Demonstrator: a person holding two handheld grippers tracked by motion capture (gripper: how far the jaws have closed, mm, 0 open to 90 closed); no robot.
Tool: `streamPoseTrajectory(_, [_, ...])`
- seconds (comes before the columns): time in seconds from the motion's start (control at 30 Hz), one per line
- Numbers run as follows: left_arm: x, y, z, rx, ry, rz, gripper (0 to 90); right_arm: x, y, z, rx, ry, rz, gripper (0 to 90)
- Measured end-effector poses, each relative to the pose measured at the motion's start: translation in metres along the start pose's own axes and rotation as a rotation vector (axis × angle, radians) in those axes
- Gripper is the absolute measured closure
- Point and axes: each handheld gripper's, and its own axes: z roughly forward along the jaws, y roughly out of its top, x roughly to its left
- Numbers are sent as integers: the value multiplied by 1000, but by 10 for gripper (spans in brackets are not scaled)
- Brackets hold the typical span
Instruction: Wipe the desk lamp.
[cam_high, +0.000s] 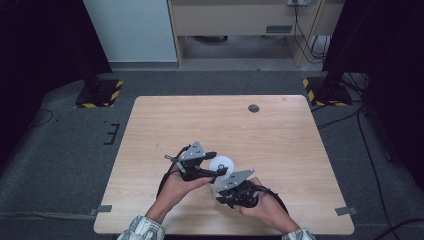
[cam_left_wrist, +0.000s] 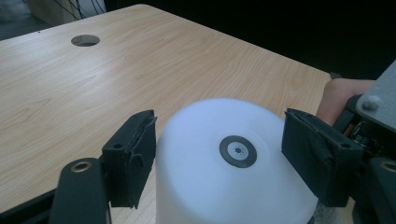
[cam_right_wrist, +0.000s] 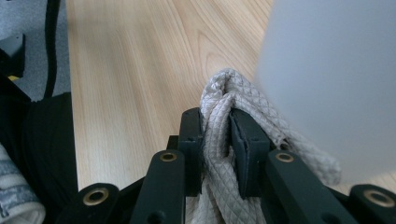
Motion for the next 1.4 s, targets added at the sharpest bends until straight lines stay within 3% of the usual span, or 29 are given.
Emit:
streamPoseTrajectory(0.33, [0,0,0,1,-2,-1,259,-9,-10,-25,-24,-47,24,756])
streamPoseTrajectory(0.7, [0,0,0,0,-1,-7,258,0,9,-43,-82,-55,-5,756])
streamPoseTrajectory(1.03, [1,0,0,3,-3,-9,258,7,27,-35,-130,-12,-27,758])
streamPoseTrajectory(1.4, [1,0,-1,2,-6,-14,260,7,26,-12,-88,5,-45,758])
